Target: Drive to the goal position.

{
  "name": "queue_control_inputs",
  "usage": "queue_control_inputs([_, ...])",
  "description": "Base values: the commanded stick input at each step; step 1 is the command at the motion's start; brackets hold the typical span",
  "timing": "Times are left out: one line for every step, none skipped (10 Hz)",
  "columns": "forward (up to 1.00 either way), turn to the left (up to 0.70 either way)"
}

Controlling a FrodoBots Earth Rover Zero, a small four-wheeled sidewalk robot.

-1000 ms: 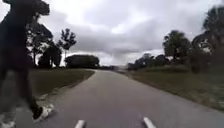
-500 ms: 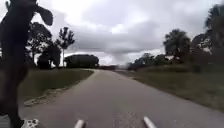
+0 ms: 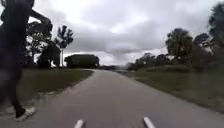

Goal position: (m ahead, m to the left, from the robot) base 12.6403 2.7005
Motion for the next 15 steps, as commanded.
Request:
queue_control_inputs([0.7,0.0])
queue_control_inputs([0.7,0.0])
queue_control_inputs([0.7,0.0])
queue_control_inputs([0.7,0.0])
queue_control_inputs([0.7,0.0])
queue_control_inputs([0.7,0.0])
queue_control_inputs([0.7,0.0])
queue_control_inputs([0.7,0.0])
queue_control_inputs([0.7,0.0])
queue_control_inputs([0.7,0.0])
queue_control_inputs([0.7,0.0])
queue_control_inputs([0.7,0.0])
queue_control_inputs([0.7,0.0])
queue_control_inputs([0.7,0.0])
queue_control_inputs([0.7,0.0])
